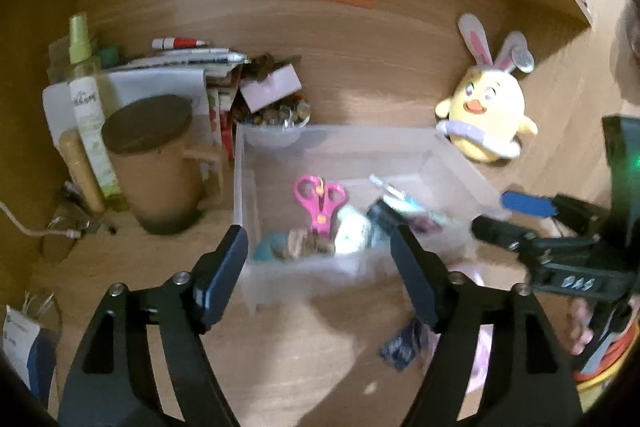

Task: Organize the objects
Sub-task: 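Drop the eraser and pink jar into the box by opening both tools, then grasp the blue card pack with the left tool while the right grasps the bagged pink rope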

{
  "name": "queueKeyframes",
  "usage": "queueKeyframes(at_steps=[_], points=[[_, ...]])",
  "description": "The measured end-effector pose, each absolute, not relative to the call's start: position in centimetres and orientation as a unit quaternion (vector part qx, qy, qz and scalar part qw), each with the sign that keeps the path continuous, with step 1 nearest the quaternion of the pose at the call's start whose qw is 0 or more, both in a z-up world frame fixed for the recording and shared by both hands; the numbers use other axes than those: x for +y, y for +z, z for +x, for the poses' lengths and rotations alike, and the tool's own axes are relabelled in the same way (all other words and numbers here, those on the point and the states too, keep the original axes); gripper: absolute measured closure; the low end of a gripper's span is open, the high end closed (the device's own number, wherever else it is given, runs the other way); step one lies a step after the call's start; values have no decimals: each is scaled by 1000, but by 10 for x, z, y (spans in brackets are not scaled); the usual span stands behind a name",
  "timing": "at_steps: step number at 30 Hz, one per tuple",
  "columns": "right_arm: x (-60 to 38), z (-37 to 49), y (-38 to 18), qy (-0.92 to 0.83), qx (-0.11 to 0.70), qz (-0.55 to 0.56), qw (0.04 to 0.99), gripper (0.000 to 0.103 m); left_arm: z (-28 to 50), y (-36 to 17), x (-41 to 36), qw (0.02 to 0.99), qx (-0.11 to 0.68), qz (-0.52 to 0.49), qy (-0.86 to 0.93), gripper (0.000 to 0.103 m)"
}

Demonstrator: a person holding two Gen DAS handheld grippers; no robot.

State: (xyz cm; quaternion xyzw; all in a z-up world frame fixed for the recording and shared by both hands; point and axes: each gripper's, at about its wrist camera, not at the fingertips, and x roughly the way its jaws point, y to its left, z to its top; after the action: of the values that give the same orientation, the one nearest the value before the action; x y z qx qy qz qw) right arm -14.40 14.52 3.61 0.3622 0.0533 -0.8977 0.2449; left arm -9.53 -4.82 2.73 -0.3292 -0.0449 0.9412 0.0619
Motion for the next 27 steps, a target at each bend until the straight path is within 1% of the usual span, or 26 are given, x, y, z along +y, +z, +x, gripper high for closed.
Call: queueKeyframes(at_steps=[3,5,12,14,16,20,22,23,24,27], points=[[152,-127,32,-895,42,370,244,18,-83,14,-46,66,-36,-348,934,25],[153,-120,24,-887,35,387,249,15,-74,1,-44,66,-28,-366,928,25],[138,-114,-17,-850,-9,465,248,13,-57,-34,-44,67,-34,-415,907,24],[133,-115,-23,-843,-25,475,251,11,-54,-38,-45,66,-39,-422,903,24],[124,-114,-28,-838,-12,485,251,11,-53,-41,-46,68,-43,-425,901,24],[109,-105,-33,-848,48,472,236,10,-50,-41,-44,71,-43,-423,902,24],[112,-100,-33,-851,52,466,237,12,-50,-40,-43,76,-46,-423,902,24],[115,-99,-31,-852,49,463,238,18,-50,-40,-42,78,-46,-423,902,24],[118,-98,-30,-853,46,460,241,27,-50,-39,-39,82,-44,-422,902,24],[128,-97,-24,-854,35,456,249,41,-51,-37,-32,92,-35,-420,902,24]])
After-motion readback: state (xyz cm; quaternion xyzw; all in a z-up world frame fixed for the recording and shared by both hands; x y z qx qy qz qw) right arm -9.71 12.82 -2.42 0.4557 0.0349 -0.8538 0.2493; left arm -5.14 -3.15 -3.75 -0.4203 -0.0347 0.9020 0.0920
